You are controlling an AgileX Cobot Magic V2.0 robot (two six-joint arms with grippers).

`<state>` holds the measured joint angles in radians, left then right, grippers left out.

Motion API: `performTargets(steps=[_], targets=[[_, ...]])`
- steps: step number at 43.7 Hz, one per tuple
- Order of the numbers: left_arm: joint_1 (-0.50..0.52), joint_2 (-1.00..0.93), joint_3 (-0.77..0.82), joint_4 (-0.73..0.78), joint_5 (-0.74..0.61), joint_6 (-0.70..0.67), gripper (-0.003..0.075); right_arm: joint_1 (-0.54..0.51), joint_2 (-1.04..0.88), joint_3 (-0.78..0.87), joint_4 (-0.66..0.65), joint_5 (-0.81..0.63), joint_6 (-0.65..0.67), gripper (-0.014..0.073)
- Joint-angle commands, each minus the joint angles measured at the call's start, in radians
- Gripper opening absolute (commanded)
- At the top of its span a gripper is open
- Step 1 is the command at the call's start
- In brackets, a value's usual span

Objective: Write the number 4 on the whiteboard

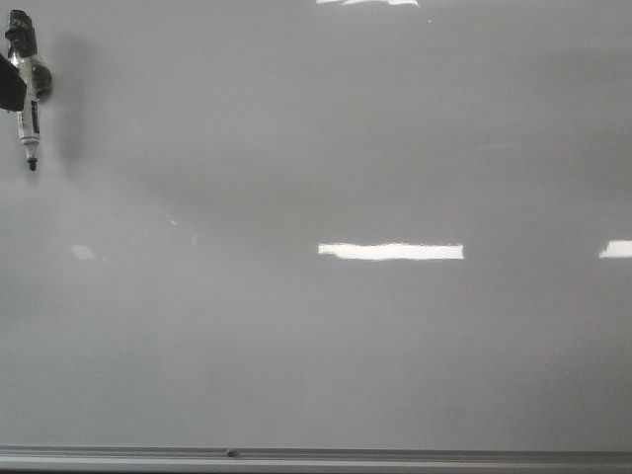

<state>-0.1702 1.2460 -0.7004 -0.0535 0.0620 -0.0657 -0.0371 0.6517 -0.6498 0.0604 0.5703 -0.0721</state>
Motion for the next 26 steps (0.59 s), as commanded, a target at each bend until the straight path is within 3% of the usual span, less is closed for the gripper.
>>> performTargets(steps=[1,12,26], targets=[[0.002,0.034,-0.028,-0.007,-0.144,-0.011,0.0533,-0.003,0.006,-0.026,0.003,-0.065,0.000,0.0610],[0.002,0.145,-0.030,-0.009,-0.267,-0.011,0.0491,-0.003,0.006,-0.026,0.003,-0.066,0.000,0.0610],[0.002,0.232,-0.089,-0.009,-0.273,-0.011,0.0377,-0.003,0.006,-0.026,0.003,-0.066,0.000,0.0610]])
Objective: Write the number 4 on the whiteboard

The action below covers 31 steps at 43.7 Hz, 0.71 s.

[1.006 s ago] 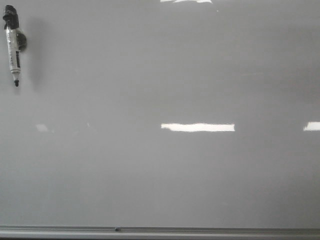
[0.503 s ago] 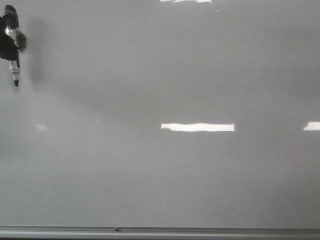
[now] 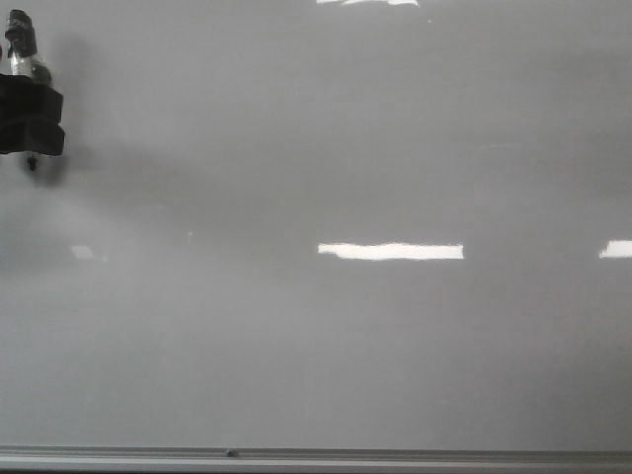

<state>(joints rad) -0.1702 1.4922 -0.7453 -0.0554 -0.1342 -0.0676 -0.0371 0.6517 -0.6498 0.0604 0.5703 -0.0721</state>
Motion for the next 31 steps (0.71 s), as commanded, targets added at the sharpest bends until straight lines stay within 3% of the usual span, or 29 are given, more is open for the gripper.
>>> performTargets(steps=[1,20,31], targets=[[0.002,-0.012,-0.048,-0.007,-0.077,-0.009,0.0373,-0.003,0.006,-0.026,0.003,-0.066,0.000,0.0610],[0.002,0.058,-0.108,-0.007,-0.103,-0.007,0.0250,-0.003,0.006,-0.026,0.003,-0.062,0.000,0.0610],[0.002,0.051,-0.108,-0.007,-0.093,-0.007,0.0087,-0.003,0.006,-0.026,0.003,-0.054,0.000,0.0610]])
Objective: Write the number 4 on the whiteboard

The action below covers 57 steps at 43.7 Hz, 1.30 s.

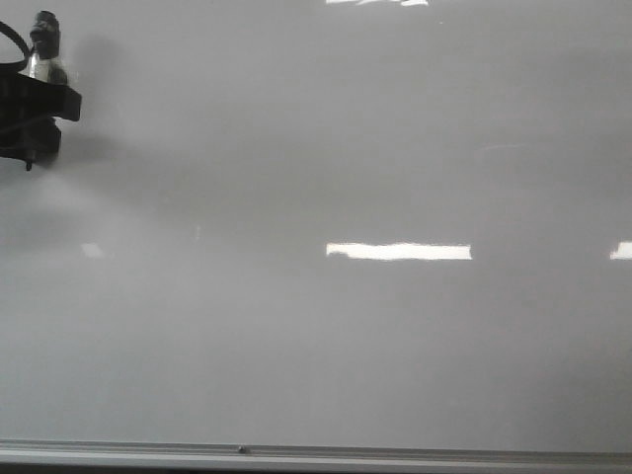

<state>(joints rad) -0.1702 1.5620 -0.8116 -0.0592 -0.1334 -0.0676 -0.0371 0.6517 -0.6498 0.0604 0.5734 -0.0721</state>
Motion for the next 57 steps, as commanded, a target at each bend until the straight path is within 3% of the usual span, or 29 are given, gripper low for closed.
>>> performTargets(steps=[1,10,23,33,38,47,52,57], targets=[[0.002,-0.024,-0.042,-0.003,-0.084,-0.007,0.0074,-0.003,0.006,-0.026,0.002,-0.055,0.000,0.0610],[-0.011,-0.151,-0.042,0.027,0.073,0.003,-0.0019,-0.003,0.006,-0.026,0.000,-0.049,0.000,0.0610],[-0.152,-0.426,-0.060,0.182,0.426,0.027,-0.0020,-0.003,0.006,-0.067,0.048,0.043,0.000,0.0610],[-0.309,-0.486,-0.178,0.182,0.779,0.146,-0.0020,-0.003,0.007,-0.166,0.054,0.259,-0.012,0.0610],[-0.373,-0.480,-0.216,0.067,0.903,0.305,-0.0020,-0.002,0.016,-0.194,0.062,0.330,-0.047,0.0608],[-0.416,-0.443,-0.245,-0.158,1.041,0.589,-0.0020,0.035,0.057,-0.196,0.207,0.365,-0.214,0.0608],[-0.416,-0.403,-0.272,-0.234,1.102,0.719,-0.0020,0.085,0.106,-0.196,0.331,0.370,-0.377,0.0608],[-0.450,-0.367,-0.298,-0.243,1.102,0.759,-0.0020,0.161,0.159,-0.196,0.454,0.389,-0.581,0.0608]])
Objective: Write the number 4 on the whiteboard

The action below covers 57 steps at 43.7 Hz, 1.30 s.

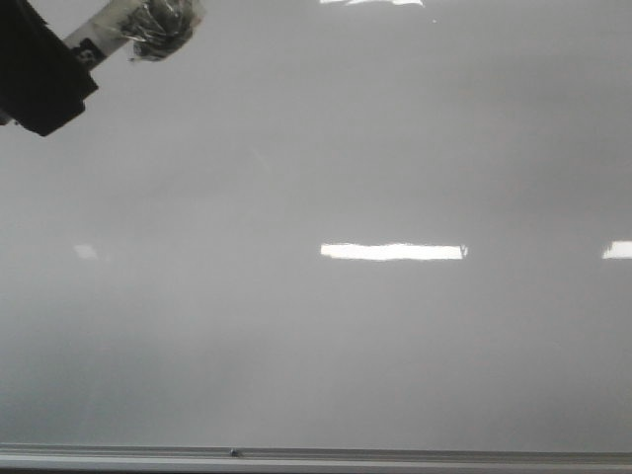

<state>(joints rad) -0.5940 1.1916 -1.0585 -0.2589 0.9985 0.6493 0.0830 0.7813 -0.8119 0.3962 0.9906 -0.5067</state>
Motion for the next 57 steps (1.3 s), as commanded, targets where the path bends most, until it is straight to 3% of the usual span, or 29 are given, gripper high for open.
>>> performTargets(steps=[1,6,16,25,36,40,48,57], targets=[[-0.035,0.012,-0.057,-0.043,-0.030,0.050,-0.0020,0.056,0.042,-0.034,0.139,-0.026,-0.182,0.0608],[-0.098,0.054,-0.088,-0.038,-0.030,0.071,-0.0020,0.143,0.089,-0.056,0.196,-0.018,-0.323,0.0608],[-0.210,0.143,-0.159,-0.014,-0.004,0.071,-0.0020,0.313,0.191,-0.173,0.192,-0.013,-0.439,0.0608],[-0.271,0.175,-0.175,-0.011,-0.002,0.071,-0.0020,0.420,0.305,-0.257,0.183,-0.008,-0.445,0.0608],[-0.276,0.178,-0.175,0.004,-0.002,0.071,-0.0020,0.499,0.387,-0.312,0.172,-0.008,-0.445,0.0606],[-0.276,0.178,-0.175,0.004,-0.002,0.071,-0.0020,0.510,0.394,-0.312,0.170,-0.004,-0.445,0.0553],[-0.276,0.178,-0.175,0.004,-0.002,0.071,-0.0020,0.510,0.394,-0.312,0.143,0.031,-0.445,0.0324],[-0.276,0.178,-0.175,0.004,-0.002,0.071,-0.0020,0.510,0.394,-0.312,0.118,0.053,-0.443,0.0304]])
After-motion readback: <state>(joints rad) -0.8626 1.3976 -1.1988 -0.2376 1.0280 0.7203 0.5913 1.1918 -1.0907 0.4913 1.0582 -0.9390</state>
